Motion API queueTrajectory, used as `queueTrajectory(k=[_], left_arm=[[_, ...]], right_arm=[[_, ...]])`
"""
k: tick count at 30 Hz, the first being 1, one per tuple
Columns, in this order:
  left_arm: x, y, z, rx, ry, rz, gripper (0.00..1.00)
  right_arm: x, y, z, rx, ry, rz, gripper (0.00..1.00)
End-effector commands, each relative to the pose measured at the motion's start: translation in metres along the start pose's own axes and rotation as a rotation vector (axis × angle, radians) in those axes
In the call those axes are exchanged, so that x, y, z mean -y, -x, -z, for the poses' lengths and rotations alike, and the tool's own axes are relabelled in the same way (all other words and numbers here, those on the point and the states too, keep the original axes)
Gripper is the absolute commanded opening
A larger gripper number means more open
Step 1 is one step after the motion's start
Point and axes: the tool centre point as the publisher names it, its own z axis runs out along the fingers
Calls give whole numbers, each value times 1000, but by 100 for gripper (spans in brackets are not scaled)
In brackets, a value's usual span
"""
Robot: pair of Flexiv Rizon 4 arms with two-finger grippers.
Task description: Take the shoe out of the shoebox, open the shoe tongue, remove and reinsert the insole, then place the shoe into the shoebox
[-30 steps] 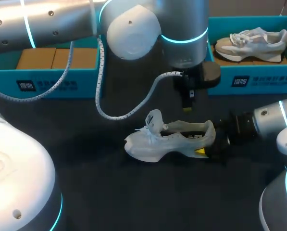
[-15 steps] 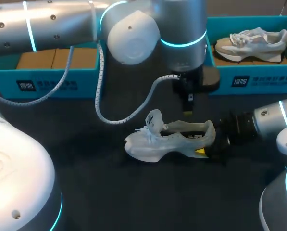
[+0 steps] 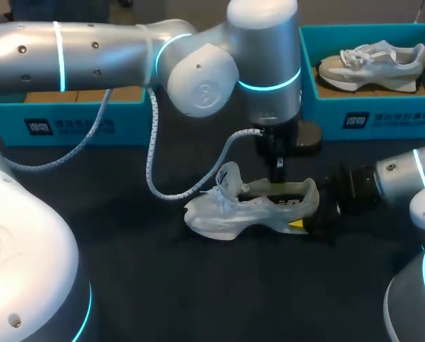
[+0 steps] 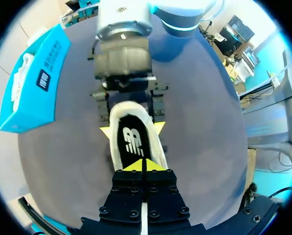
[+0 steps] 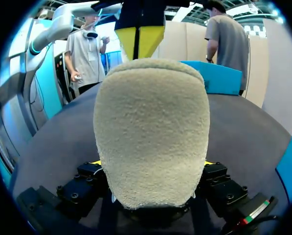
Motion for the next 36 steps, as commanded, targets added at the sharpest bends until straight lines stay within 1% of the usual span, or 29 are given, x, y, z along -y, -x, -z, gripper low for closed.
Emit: queueTrajectory(k=[1,12,13,16,19,25,28,36], left_arm=[[5,1,-3,1,11,1,0],[5,1,-3,1,11,1,0],[6,-1,-5,-11,18,-8,0],[12,-6,-9,15,36,-31,0],[13,-7,-16,14,27,-40,0],[5,-6,-34,-2,2,-15,0],[1,-3,-39,-6,-7,-2,0],[-7,3,-45,-17,-7,9,0]], right_arm=[[1,1,-3,3,-2,0,0],[1,1,-3,3,-2,0,0],[1,1,-3,3,-2,0,0],[1,1,-3,3,-2,0,0],[1,1,-3,3,-2,0,0],[1,1,-3,3,-2,0,0],[1,1,-3,3,-2,0,0],[1,1,-3,3,-2,0,0]])
